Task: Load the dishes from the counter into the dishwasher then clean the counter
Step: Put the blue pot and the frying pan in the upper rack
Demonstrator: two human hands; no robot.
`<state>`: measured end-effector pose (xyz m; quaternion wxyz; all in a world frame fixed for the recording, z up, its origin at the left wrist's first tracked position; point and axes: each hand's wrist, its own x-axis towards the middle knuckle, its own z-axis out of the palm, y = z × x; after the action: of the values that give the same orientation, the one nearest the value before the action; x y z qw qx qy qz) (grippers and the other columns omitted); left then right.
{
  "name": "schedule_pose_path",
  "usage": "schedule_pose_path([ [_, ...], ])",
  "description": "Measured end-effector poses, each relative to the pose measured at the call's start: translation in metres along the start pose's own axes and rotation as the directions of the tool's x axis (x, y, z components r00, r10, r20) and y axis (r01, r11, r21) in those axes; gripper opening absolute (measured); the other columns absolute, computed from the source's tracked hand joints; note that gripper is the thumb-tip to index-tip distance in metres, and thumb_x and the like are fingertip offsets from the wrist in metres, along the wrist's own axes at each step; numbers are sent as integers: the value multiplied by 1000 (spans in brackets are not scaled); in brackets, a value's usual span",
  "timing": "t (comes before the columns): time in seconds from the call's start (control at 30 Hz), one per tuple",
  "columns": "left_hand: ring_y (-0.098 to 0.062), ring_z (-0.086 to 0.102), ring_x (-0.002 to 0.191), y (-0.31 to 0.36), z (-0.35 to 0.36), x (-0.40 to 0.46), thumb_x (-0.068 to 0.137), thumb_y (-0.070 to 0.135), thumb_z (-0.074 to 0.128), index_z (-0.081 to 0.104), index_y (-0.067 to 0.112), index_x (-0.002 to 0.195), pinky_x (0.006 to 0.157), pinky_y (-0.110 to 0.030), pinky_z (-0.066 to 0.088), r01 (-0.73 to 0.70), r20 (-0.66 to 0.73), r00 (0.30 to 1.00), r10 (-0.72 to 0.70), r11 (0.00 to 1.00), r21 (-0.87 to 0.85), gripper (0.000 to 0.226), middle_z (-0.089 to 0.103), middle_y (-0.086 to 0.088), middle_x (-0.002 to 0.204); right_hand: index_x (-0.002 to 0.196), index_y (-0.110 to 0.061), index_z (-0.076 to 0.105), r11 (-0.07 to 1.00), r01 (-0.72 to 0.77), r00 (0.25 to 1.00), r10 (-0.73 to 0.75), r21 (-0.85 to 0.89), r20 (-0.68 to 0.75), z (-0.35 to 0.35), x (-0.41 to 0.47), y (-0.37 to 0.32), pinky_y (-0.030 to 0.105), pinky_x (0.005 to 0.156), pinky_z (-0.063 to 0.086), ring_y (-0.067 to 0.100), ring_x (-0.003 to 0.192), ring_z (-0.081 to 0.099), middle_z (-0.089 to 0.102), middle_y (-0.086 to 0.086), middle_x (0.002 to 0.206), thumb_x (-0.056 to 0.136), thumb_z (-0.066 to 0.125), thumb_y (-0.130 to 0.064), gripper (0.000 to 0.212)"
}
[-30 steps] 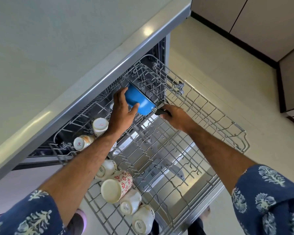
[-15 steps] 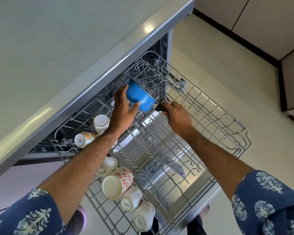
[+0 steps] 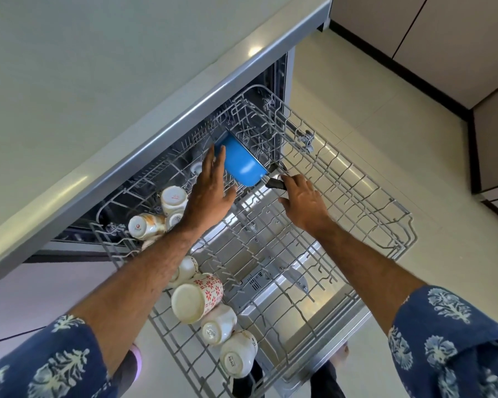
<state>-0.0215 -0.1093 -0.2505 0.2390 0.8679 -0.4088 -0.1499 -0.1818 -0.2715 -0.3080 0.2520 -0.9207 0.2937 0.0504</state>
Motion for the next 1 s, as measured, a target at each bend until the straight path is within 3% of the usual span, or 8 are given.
schedule_pose_path([
  [0.1, -12, 6, 146, 3, -2, -10, 94, 20, 63, 5, 16, 159, 112, -49, 37, 15, 4, 1000, -15, 1000, 18, 88, -7, -5, 167, 152, -11, 26, 999, 40, 999, -40, -16, -11, -5, -15, 0, 54, 109, 41, 32, 133, 42, 37, 15, 149, 93, 63, -30, 72],
  [0.17, -24, 15, 150, 6, -8, -24, 93, 20, 64, 9, 16, 159, 111, -45, 41, 9, 10, 1000, -9, 998, 56, 86, -5, -6, 167, 152, -10, 25, 995, 84, 996, -85, -61, -14, -13, -30, -5, 51, 109, 42, 32, 132, 43, 35, 15, 149, 92, 63, -32, 74],
  [0.27, -34, 35, 143, 20, -26, -64, 93, 25, 63, 13, 21, 158, 101, -47, 51, 50, 26, 998, -54, 990, 133, 82, -2, -4, 167, 152, -9, 25, 971, 192, 981, -184, -141, 67, -34, -63, -24, 51, 109, 42, 34, 133, 42, 35, 16, 150, 94, 60, -34, 72],
  [0.37, -34, 34, 143, 44, -48, -118, 94, 28, 62, 16, 21, 157, 106, -52, 45, 160, 42, 984, -171, 970, 183, 78, 2, -5, 167, 151, -9, 28, 928, 327, 939, -296, -182, 176, -58, -98, -49, 47, 110, 40, 33, 135, 41, 36, 14, 150, 96, 56, -34, 67],
  [0.5, -34, 29, 145, 71, -82, -201, 92, 28, 62, 31, 14, 151, 111, -51, 37, 240, 53, 963, -263, 934, 264, 68, 16, -12, 164, 152, -13, 27, 861, 482, 854, -420, -165, 307, -87, -142, -95, 44, 111, 36, 31, 135, 39, 36, 11, 150, 95, 55, -33, 66],
  [0.6, -33, 29, 145, 77, -114, -264, 90, 33, 58, 30, 18, 151, 111, -52, 36, 316, 20, 941, -338, 898, 304, 69, 21, -9, 163, 153, -12, 25, 781, 604, 773, -526, -159, 354, -105, -171, -146, 46, 113, 33, 33, 139, 35, 31, 13, 155, 95, 57, -33, 69],
  [0.77, -35, 13, 151, 65, -175, -364, 97, 48, 46, 21, 21, 156, 118, -56, 23, 415, -128, 908, -400, 810, 415, 69, 9, -9, 166, 153, -10, 29, 578, 781, 625, -713, -238, 319, -114, -217, -245, 47, 113, 33, 36, 140, 37, 34, 16, 155, 93, 58, -43, 75],
  [1.0, -31, -3, 153, 9, -267, -524, 100, 51, 39, 13, 23, 158, 121, -57, 7, 605, -345, 791, -505, 730, 318, 69, -2, -5, 167, 156, -16, 20, 377, 879, 456, -844, -292, 283, -82, -307, -416, 46, 118, 23, 31, 146, 27, 23, 10, 162, 96, 49, -53, 77],
])
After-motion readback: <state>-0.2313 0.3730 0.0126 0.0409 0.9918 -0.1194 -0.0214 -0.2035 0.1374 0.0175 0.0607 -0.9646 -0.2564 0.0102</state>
